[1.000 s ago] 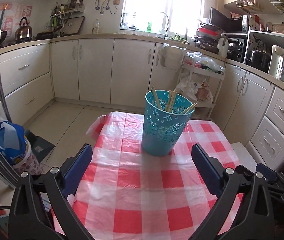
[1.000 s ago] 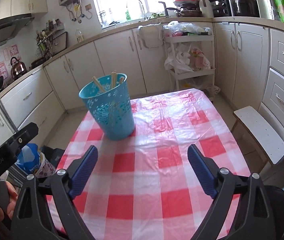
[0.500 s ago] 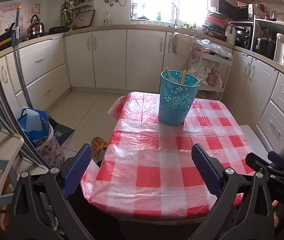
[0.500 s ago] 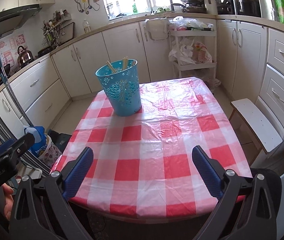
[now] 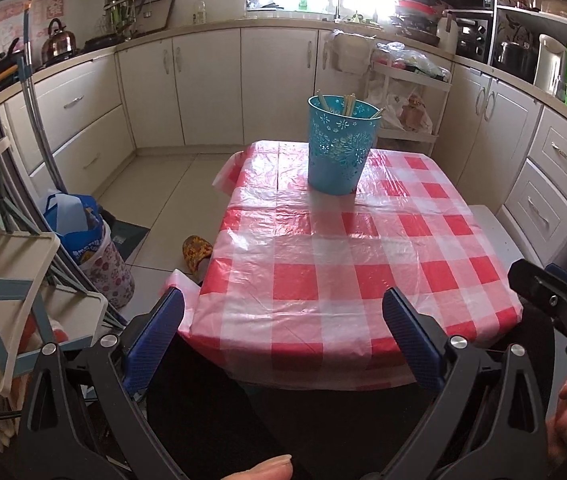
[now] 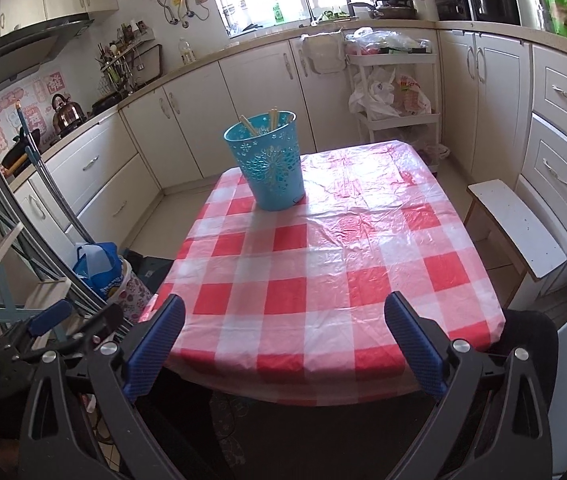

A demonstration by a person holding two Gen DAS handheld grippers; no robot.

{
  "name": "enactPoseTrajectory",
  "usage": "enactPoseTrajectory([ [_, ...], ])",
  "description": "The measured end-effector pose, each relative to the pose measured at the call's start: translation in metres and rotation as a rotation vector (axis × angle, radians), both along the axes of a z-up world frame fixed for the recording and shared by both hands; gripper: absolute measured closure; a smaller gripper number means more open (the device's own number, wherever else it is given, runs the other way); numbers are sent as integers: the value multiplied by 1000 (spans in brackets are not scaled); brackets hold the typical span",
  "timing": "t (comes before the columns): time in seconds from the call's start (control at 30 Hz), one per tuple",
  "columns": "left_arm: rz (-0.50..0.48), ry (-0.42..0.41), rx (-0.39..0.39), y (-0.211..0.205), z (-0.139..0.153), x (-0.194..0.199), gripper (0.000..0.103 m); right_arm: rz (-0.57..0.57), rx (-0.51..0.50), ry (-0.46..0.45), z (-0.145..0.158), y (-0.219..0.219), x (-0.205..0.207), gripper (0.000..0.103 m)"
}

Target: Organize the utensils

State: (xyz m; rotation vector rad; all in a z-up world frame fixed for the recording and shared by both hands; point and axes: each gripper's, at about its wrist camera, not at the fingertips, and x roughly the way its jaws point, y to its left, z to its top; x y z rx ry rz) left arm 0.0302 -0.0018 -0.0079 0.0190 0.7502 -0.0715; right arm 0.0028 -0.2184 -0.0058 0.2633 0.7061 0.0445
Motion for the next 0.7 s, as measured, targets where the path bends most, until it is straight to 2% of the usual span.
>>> enactPoseTrajectory([
  [0.1, 22, -20, 14, 2, 1, -12, 8, -12, -4, -16, 0, 8, -15, 7],
  [0.27, 42, -29, -22, 8, 2, -26, 8, 1, -42, -32, -1, 19, -37, 7],
  [0.7, 46, -54, -13, 10, 8, -49, 8, 11, -75, -66, 2, 28, -66, 7],
])
